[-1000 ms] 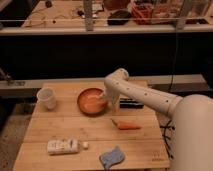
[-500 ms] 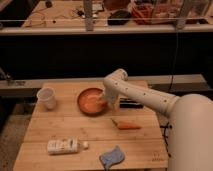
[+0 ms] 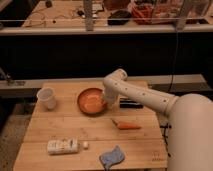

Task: Pick up the ceramic bowl

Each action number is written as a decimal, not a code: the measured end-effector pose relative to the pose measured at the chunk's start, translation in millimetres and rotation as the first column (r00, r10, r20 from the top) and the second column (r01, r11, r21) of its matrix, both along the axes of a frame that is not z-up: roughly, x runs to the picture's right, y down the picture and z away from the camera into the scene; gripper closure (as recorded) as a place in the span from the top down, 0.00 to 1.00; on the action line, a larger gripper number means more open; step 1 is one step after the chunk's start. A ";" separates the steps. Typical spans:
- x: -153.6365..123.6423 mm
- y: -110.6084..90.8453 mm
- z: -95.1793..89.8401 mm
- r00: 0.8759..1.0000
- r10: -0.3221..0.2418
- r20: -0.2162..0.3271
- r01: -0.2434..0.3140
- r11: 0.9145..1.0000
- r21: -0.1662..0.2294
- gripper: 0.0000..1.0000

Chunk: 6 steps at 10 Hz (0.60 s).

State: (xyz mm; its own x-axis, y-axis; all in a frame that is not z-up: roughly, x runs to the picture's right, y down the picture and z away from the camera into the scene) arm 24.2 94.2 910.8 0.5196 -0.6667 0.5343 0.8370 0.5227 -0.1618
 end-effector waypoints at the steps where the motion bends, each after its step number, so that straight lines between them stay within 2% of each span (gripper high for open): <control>1: 0.5 -0.5 0.1 1.000 0.001 -0.001 -0.001 1.000 0.000 0.25; 2: -0.3 -0.1 0.8 1.000 0.001 -0.002 -0.001 1.000 -0.003 0.22; 4: -1.8 -2.3 0.7 1.000 0.000 0.000 0.000 1.000 0.001 0.08; 6: -2.4 -9.6 -3.9 1.000 0.000 0.000 0.000 1.000 0.010 0.05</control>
State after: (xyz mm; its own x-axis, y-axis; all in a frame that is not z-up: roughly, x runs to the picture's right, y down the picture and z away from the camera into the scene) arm 21.8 84.6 906.8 0.5193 -0.6722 0.5277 0.8372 0.5242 -0.1561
